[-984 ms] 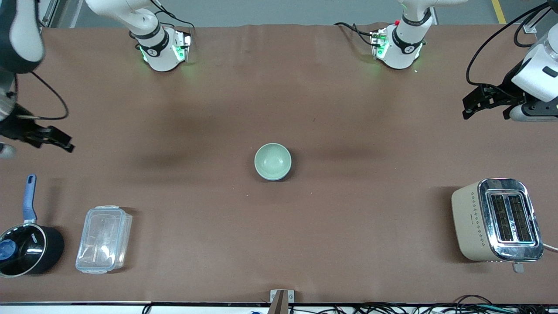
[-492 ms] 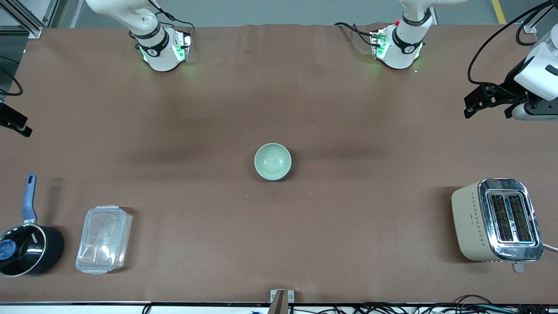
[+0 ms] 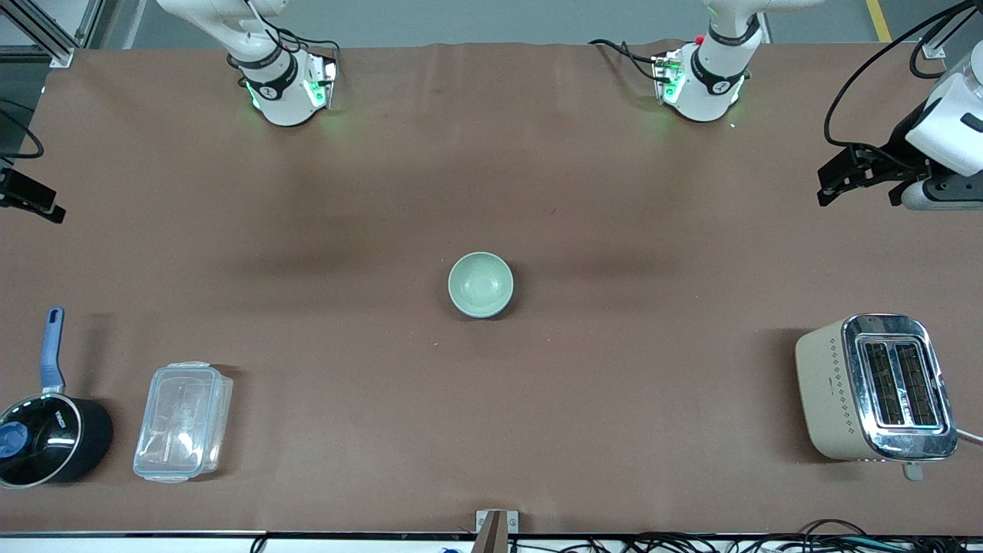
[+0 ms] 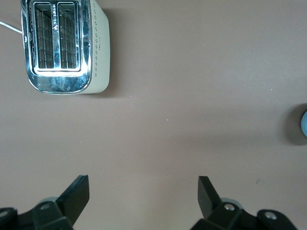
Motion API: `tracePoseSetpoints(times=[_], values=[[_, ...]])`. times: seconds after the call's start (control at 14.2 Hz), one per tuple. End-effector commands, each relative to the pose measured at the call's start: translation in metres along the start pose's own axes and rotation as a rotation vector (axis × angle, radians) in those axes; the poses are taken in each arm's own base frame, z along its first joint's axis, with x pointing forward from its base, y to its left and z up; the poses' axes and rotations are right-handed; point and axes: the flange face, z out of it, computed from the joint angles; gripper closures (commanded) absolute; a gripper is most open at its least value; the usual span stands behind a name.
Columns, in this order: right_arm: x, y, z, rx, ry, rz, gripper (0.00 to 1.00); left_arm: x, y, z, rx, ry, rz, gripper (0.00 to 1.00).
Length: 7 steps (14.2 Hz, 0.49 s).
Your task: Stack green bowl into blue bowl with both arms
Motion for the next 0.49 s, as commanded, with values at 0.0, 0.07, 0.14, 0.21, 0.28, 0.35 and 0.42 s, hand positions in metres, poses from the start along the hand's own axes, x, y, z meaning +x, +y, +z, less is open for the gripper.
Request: tracePoseSetpoints(times=[0.0, 0.07, 0.14, 0.21, 0.28, 0.35, 0.42], values=[[-0.01, -0.014, -0.004, 0.006, 0.029, -0.029, 0.0, -0.005, -0.002, -0.009, -0.015, -0.002, 0.009, 0.0], [-0.009, -0.015, -0.004, 0.006, 0.032, -0.026, 0.0, -0.005, -0.001, -0.009, -0.017, -0.002, 0.012, 0.0], [-0.008, -0.015, -0.008, 0.002, 0.041, -0.023, 0.0, -0.005, -0.002, -0.009, -0.017, -0.002, 0.012, 0.0], [-0.006, -0.018, -0.021, -0.006, 0.067, -0.032, 0.0, -0.005, -0.001, -0.009, -0.017, -0.002, 0.012, 0.0], [0.0, -0.022, -0.027, -0.01, 0.07, -0.04, 0.0, -0.006, -0.001, -0.009, -0.016, -0.006, 0.014, 0.0], [0.0, -0.018, -0.029, -0.007, 0.059, -0.03, 0.0, -0.007, -0.001, -0.008, -0.014, -0.018, 0.017, 0.0], [-0.001, -0.019, -0.029, 0.001, 0.057, -0.028, 0.0, -0.007, -0.001, -0.008, -0.014, -0.019, 0.017, 0.0]])
